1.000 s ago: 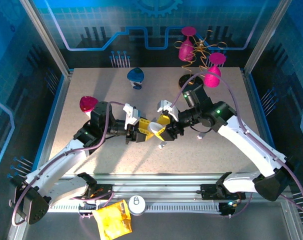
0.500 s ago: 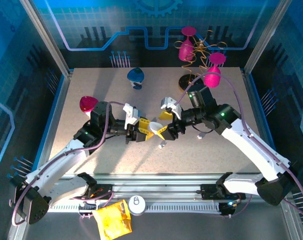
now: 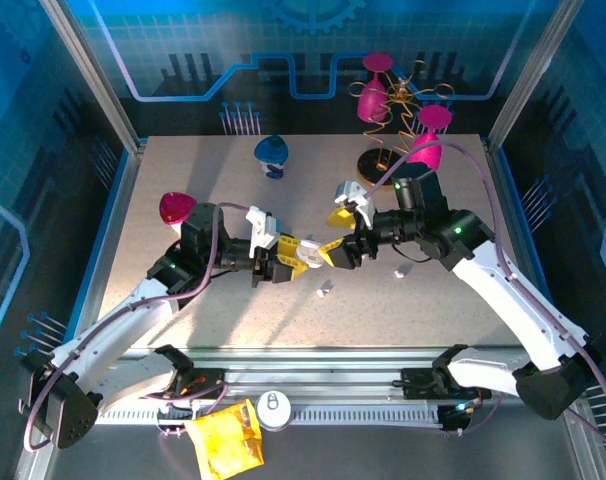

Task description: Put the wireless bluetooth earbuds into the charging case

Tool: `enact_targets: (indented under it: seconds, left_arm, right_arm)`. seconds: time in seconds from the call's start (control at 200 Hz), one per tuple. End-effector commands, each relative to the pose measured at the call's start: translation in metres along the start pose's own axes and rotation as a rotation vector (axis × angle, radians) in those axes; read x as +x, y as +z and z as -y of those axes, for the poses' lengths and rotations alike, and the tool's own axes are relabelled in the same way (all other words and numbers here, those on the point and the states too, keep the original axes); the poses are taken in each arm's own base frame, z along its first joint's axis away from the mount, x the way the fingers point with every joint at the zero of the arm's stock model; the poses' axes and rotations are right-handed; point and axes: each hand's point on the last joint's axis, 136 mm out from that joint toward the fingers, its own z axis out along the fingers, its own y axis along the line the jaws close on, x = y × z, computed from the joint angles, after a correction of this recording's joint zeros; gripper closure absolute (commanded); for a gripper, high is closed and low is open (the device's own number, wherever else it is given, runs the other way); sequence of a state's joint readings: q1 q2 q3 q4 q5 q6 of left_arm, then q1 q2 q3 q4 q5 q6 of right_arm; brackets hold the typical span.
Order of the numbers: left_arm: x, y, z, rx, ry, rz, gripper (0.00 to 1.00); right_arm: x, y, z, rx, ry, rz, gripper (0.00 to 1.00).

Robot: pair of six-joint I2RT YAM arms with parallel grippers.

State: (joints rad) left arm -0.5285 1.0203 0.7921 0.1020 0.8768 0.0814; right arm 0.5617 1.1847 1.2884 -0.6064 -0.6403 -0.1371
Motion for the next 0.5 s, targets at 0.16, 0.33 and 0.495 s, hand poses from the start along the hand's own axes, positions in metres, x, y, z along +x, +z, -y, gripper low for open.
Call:
enact_targets:
  seconds: [0.16, 0.33, 0.495]
  left_arm:
    - [-0.01, 0.0, 0.016, 0.062, 0.067, 0.027, 0.67]
    - [-0.011, -0.001, 0.016, 0.063, 0.065, 0.027, 0.68]
    - [-0.011, -0.001, 0.015, 0.059, 0.064, 0.028, 0.67]
  right_arm:
    - [0.001, -0.001, 0.013, 0.058, 0.005, 0.015, 0.24]
    - [0.004, 0.001, 0.012, 0.042, 0.005, 0.007, 0.41]
    - [0.004, 0.003, 0.001, -0.026, -0.005, 0.01, 0.65]
